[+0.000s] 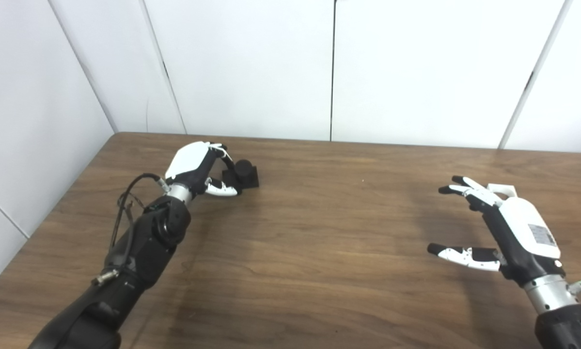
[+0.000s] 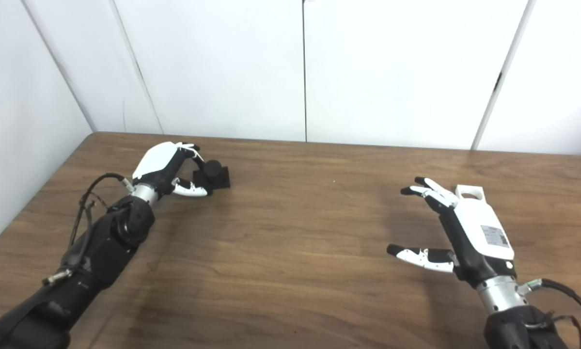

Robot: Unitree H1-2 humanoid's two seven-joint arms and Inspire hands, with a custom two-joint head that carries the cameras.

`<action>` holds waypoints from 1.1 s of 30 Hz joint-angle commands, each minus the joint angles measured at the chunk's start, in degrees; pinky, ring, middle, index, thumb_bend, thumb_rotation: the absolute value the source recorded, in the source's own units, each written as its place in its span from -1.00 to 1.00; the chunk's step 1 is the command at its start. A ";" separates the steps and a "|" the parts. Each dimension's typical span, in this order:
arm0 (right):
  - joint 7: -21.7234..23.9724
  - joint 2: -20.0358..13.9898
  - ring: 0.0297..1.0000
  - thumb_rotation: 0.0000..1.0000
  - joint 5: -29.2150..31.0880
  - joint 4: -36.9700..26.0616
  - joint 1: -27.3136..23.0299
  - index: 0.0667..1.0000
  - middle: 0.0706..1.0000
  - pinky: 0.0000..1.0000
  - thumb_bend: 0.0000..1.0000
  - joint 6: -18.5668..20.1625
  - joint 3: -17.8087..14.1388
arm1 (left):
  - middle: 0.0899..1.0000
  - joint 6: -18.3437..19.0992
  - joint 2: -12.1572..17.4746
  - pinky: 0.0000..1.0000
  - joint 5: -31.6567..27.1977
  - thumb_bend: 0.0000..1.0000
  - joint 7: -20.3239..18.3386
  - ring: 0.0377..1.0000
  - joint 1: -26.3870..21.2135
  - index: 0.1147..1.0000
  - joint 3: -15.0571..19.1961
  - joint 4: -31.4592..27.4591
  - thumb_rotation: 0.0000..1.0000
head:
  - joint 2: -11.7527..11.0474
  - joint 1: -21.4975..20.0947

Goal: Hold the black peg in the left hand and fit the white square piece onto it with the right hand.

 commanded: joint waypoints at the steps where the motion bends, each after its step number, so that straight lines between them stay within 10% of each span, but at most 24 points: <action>1: -1.51 -0.71 0.72 -0.17 -0.10 -1.05 -2.19 0.55 0.79 0.39 0.26 -2.25 -0.23 | 0.80 -2.83 0.94 0.87 -2.74 0.03 -6.58 0.95 0.79 -0.15 -0.76 -1.55 -0.83 | 0.08 0.00; 10: -0.95 -0.26 0.75 -0.17 -0.26 -1.56 -1.86 0.57 0.81 0.42 0.26 -1.27 0.05 | 0.78 -4.61 2.21 0.79 -7.07 0.03 -14.92 0.94 0.18 -0.15 -0.30 -5.52 -0.82 | 0.29 -0.49; 33: -1.34 0.05 0.76 -0.14 -0.62 -1.58 -1.73 0.57 0.82 0.43 0.26 -1.13 -0.06 | 0.87 -8.52 -0.82 1.00 -2.79 0.03 -21.03 1.00 -1.07 -0.16 -6.83 -8.47 -0.82 | 0.70 -2.65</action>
